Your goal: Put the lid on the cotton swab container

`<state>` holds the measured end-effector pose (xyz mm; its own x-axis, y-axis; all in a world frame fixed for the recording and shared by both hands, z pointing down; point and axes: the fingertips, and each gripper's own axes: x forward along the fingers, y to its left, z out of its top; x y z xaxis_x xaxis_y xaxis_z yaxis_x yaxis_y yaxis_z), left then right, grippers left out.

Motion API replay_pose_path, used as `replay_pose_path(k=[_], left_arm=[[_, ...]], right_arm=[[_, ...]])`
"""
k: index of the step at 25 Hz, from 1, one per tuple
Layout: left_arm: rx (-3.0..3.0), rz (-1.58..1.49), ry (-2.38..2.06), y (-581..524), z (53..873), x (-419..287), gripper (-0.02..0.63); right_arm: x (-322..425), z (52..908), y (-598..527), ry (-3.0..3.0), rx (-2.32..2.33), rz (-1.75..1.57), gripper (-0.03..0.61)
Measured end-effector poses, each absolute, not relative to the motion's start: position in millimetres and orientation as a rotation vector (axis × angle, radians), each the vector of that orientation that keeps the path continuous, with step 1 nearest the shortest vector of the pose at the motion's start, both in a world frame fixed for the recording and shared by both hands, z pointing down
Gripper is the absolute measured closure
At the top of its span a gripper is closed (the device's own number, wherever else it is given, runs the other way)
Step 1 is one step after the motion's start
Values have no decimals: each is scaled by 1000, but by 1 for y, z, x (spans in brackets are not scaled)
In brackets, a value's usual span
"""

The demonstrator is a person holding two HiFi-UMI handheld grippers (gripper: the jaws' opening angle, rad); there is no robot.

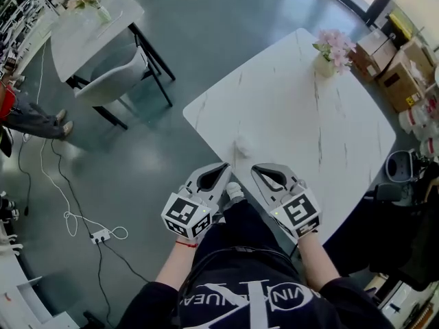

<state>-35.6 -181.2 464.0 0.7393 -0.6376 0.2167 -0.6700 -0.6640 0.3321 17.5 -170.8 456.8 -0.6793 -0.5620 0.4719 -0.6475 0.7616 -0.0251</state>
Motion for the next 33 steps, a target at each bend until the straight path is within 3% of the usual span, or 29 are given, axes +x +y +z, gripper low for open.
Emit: replay_pose_path(k=[16, 33], left_arm=[[2534, 83, -1034, -83, 456, -67, 606], [2486, 69, -1083, -73, 457, -82, 606]], right_arm=[[-17, 449, -55, -2554, 833, 306, 577], [-46, 441, -35, -2594, 679, 255, 577]])
